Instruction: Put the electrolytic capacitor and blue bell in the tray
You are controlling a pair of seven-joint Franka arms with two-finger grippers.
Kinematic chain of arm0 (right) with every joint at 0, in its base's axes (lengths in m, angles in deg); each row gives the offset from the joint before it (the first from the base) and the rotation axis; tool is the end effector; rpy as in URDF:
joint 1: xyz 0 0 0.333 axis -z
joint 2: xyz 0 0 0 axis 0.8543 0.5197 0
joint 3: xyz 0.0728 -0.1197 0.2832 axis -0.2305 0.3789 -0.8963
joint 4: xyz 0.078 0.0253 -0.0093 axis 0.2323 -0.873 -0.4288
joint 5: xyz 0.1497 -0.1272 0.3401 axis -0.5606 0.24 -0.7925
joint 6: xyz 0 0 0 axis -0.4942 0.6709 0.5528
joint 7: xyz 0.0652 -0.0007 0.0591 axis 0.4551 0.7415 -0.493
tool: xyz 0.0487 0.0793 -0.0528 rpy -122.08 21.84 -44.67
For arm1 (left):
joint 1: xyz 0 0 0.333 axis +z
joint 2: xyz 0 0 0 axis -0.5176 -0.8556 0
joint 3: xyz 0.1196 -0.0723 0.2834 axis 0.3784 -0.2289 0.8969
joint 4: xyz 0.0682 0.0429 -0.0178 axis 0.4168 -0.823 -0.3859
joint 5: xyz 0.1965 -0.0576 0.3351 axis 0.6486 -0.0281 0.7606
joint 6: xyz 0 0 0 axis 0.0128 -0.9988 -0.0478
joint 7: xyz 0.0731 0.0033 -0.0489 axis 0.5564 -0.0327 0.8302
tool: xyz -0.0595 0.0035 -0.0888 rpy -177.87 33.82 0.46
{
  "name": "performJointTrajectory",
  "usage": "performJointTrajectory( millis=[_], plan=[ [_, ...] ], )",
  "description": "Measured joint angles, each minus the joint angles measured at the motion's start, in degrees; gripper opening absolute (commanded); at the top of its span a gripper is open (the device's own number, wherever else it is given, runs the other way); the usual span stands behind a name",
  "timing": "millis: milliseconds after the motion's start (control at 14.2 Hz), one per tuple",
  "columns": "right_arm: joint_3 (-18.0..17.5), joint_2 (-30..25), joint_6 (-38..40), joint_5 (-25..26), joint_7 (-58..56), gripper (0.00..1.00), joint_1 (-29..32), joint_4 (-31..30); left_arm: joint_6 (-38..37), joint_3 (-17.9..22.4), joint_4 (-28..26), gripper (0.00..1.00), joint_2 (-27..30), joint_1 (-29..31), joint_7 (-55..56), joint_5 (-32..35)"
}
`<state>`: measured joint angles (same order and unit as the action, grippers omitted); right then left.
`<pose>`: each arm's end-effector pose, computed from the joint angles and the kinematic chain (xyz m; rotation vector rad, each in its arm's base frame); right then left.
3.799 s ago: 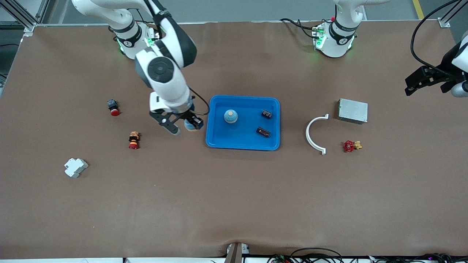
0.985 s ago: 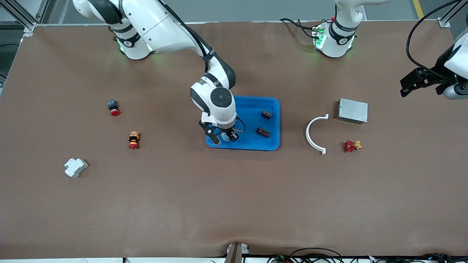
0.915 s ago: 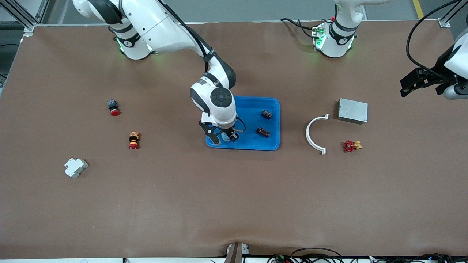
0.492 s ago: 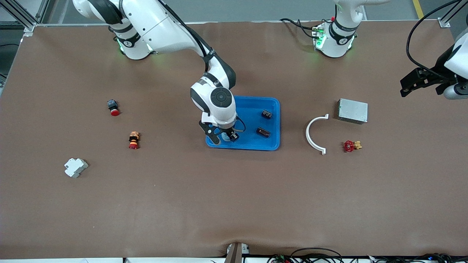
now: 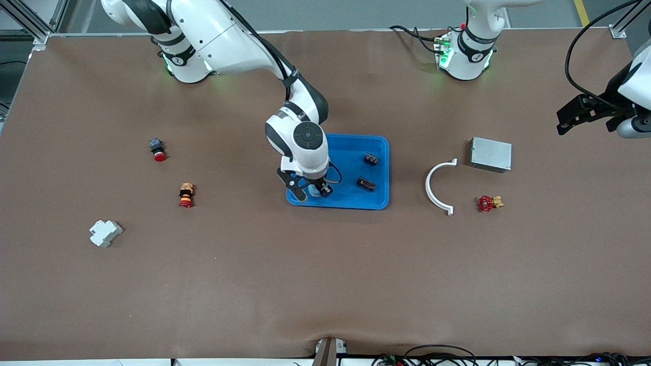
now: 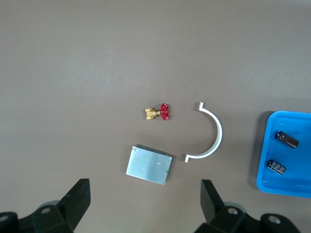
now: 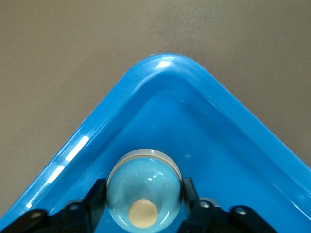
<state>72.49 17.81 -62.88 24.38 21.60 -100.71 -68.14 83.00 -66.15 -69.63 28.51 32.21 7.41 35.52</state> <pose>0.5036 0.4909 0.1911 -2.8305 1.3408 -0.0340 0.5407 -0.0360 0.6411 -3.0823 -0.0369 -0.0436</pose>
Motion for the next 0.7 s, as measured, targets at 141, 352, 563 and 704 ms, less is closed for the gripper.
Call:
performJointTrajectory(
  millis=[141,352,563,704],
  plan=[
    [0.00,0.22,-0.19,0.99,0.12,1.00,-0.49,0.00,0.00,0.00,0.00,1.00,0.00,0.00,0.00,0.00],
    [0.01,0.29,-0.24,1.34,0.13,1.00,-0.65,0.00,0.00,0.00,0.00,1.00,0.00,0.00,0.00,0.00],
    [0.03,0.29,-0.24,2.01,0.13,1.00,-0.65,0.07,0.00,0.00,0.00,1.00,0.00,0.00,0.00,0.00],
    [0.02,0.28,0.58,2.94,0.13,1.00,-0.67,0.82,0.00,0.00,0.00,1.00,0.00,0.00,0.00,0.00]
  ],
)
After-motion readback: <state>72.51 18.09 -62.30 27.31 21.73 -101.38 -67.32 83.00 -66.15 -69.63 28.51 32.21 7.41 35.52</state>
